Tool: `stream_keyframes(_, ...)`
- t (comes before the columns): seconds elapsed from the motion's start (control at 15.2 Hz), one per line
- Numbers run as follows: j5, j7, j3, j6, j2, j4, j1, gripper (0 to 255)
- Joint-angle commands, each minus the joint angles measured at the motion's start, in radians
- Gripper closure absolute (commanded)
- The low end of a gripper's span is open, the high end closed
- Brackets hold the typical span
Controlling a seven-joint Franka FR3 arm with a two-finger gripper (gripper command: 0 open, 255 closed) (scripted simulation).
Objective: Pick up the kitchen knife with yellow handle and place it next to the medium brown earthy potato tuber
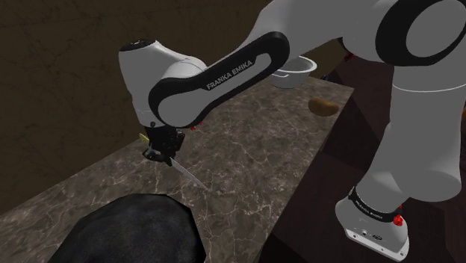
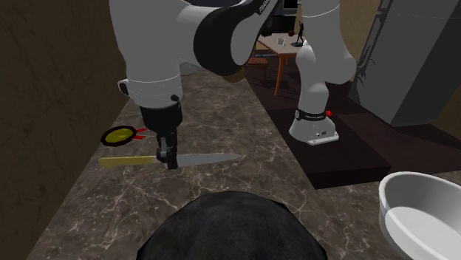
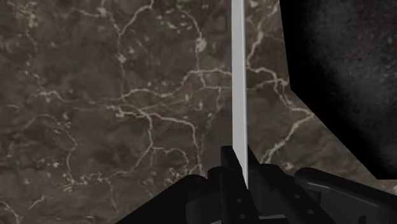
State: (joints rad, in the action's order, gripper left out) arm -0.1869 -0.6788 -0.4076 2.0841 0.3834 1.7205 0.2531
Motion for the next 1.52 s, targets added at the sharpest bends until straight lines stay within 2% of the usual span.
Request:
stream_keyframes(0.0, 0.006, 0.005, -0.002, -0.02, -0.012, -0.008, -0.003, 255)
stream_keyframes(1.12, 0.037, 0.028, -0.016, -0.212, -0.065, -0.153, -0.004, 255)
stream_keyframes(1.45, 0.094, 0.146, 0.01, -0.161, -0.19, 0.008, -0.097, 255)
